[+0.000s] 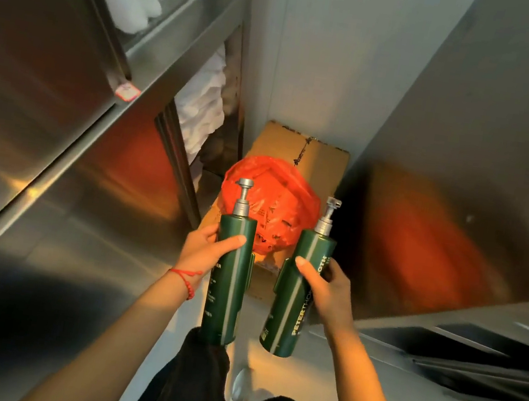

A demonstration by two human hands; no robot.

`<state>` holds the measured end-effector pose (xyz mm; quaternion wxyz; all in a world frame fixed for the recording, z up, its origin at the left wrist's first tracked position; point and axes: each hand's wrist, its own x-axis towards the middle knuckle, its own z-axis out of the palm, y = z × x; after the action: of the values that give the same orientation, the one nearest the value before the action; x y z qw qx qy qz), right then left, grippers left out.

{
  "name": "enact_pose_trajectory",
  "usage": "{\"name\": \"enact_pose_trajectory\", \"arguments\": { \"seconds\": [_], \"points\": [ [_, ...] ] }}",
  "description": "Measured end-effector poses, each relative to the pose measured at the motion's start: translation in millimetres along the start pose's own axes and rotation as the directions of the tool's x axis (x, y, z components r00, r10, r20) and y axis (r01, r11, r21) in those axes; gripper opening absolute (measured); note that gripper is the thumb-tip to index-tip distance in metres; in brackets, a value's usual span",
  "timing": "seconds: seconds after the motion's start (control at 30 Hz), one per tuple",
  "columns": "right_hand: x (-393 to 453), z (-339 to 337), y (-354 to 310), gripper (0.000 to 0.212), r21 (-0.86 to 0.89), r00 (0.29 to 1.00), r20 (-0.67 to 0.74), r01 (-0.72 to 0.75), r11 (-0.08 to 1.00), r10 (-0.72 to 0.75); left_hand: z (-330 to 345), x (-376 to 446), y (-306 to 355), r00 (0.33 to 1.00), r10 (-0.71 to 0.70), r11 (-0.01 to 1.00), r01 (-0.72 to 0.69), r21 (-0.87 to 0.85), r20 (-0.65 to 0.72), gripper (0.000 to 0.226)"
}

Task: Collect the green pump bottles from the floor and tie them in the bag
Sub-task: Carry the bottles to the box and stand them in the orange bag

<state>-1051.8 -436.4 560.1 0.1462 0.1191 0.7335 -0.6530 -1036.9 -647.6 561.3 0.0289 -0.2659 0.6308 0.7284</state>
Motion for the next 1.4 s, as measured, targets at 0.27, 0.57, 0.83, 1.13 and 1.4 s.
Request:
{"name": "enact_pose_trajectory", "arguments": {
  "seconds": [0.27,0.57,0.83,1.13,1.4],
  "points": [
    [84,25,-30,0.021,0.015,0.993,-0.113,0.027,1.0,-0.026,12,112,32,0.996,-0.001,1.0,0.002,-0.01,0.092,0.021],
    [168,50,-43,0.036,-0.032,0.976,-0.19,0.106,0.994,-0.11,34,208,55,0.982,0.079,0.992,-0.094,0.085,0.171,0.037],
    [233,56,-26,0.056,-0.061,0.966,-0.21,0.14,0.988,-0.15,55,258,51,0.964,0.102,0.965,-0.155,0.213,0.244,0.045],
    [279,60,13,0.059,-0.111,0.971,-0.189,0.125,0.986,-0.144,65,301,10,0.959,0.157,0.928,-0.224,0.297,0.234,0.062],
    [303,66,37,0.06,-0.153,0.964,-0.195,0.15,0.977,-0.179,73,319,-7,0.943,0.198,0.906,-0.281,0.318,0.27,0.062]
  ]
}}
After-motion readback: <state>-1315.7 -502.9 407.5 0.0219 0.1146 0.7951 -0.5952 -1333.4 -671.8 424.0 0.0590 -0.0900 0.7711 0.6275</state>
